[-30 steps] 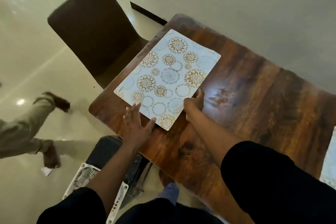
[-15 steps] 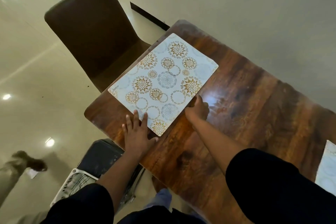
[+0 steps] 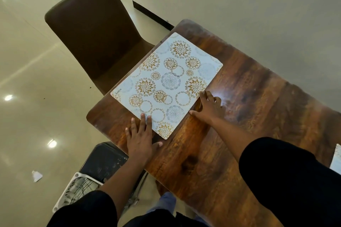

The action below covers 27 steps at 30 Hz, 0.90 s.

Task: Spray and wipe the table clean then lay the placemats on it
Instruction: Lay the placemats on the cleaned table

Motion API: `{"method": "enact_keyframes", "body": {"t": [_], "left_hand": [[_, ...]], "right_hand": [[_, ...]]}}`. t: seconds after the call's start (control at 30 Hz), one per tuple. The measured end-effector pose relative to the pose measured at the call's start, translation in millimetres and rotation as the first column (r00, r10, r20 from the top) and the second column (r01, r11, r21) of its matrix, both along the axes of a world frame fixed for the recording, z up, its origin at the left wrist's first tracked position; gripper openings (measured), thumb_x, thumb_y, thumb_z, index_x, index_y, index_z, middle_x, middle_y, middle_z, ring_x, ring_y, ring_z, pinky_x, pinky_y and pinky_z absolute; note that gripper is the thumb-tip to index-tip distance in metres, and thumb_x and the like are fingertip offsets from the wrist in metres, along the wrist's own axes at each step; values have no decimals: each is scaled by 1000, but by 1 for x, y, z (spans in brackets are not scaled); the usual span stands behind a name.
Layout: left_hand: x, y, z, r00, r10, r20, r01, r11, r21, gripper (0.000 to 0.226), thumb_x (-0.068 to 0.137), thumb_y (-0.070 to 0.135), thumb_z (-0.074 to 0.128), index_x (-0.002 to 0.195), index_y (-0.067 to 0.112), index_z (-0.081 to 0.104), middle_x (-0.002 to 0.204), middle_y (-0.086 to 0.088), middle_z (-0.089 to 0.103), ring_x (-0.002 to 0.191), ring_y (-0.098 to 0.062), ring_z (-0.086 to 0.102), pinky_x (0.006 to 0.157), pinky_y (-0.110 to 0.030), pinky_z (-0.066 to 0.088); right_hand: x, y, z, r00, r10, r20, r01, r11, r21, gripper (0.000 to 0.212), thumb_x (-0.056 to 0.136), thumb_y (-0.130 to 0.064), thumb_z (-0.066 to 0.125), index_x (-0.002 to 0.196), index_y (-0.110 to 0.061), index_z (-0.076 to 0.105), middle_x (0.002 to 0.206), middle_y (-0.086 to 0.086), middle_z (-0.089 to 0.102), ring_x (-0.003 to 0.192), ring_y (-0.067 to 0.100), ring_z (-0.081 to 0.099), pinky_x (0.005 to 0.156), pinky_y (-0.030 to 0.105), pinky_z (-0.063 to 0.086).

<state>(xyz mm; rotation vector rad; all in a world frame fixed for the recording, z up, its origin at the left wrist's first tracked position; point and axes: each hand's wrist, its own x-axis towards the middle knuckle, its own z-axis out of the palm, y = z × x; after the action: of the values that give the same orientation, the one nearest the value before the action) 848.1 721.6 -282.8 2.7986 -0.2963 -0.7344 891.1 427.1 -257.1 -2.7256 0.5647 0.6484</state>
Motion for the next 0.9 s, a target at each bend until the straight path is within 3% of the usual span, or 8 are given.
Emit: {"method": "enact_keyframes", "body": {"t": [0.23, 0.47, 0.6, 0.9], "left_hand": [[1, -1, 3, 1000, 0, -8, 0, 1000, -7, 111, 96, 73, 51, 167, 26, -20, 172, -1, -32, 158, -37, -30, 129, -60, -9], [1, -1, 1, 1000, -8, -2, 8, 1000, -11, 110, 96, 72, 52, 167, 27, -20, 172, -2, -31, 158, -39, -29, 129, -62, -7], [2, 0, 0, 1000, -16, -7, 16, 1000, 5, 110, 96, 74, 49, 166, 28, -21, 171, -1, -32, 158, -38, -30, 129, -63, -6], [1, -1, 3, 999, -41, 5, 40, 998, 54, 110, 96, 76, 48, 167, 28, -21, 173, -2, -31, 159, -39, -26, 130, -63, -1]], "right_hand": [[7, -2, -5, 998, -26, -48, 30, 997, 68, 108, 82, -68, 69, 161, -37, 2, 170, -7, -12, 154, 40, -7, 115, 71, 20], [14, 0, -1, 998, -30, -55, 33, 998, 48, 111, 81, -64, 74, 162, -34, 4, 170, -2, -7, 153, 45, 2, 112, 70, 26], [15, -1, -4, 1000, -24, -18, 25, 998, 58, 114, 76, -62, 79, 158, -48, 1, 169, 2, 2, 148, 49, 13, 107, 69, 35], [17, -4, -5, 998, 9, -63, -7, 999, 38, 108, 78, -65, 76, 159, -47, 6, 169, 3, -3, 146, 50, 11, 107, 69, 35]]}}
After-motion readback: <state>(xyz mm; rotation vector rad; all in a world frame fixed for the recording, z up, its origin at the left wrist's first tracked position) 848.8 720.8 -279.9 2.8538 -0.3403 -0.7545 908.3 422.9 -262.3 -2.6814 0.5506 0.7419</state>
